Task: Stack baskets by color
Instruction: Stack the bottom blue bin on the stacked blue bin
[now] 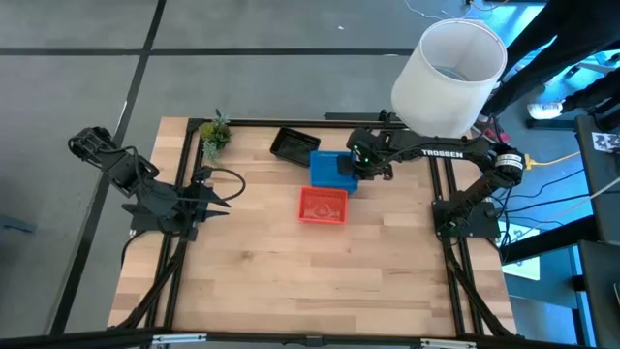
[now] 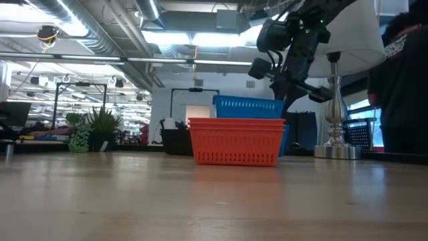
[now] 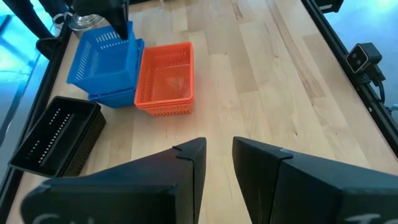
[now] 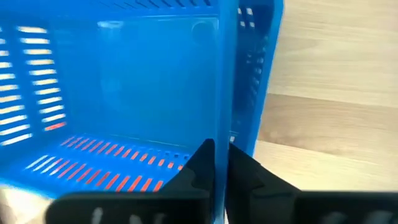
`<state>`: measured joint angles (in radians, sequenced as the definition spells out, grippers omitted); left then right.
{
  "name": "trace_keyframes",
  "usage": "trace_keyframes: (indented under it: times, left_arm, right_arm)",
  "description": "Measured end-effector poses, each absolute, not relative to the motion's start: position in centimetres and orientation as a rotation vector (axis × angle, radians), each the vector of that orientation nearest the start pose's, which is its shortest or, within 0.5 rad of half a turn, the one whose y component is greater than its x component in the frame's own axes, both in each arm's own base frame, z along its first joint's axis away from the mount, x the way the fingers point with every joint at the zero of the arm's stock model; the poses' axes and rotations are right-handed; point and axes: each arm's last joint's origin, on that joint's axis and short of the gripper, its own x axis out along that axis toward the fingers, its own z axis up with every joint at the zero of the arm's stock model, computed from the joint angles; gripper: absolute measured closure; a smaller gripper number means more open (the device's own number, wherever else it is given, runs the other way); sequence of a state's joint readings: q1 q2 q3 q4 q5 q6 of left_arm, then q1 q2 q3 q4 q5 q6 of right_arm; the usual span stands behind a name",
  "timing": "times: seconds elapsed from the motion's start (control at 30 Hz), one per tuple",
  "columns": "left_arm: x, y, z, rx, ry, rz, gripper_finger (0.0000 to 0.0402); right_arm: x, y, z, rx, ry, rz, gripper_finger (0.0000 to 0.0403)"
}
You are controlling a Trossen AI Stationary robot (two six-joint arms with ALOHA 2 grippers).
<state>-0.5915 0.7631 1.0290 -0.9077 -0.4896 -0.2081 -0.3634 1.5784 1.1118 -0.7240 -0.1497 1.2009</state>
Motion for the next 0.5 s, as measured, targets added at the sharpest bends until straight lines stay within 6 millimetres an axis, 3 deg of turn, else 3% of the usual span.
trace_keyframes:
  times: [0.5]
  left_arm:
    - [11.10,-5.82,35.24,0.128,0.555,-0.040,0.0331]
  right_arm:
    - [28.52,-10.52,22.13,1.345,0.891,-0.930,0.0327]
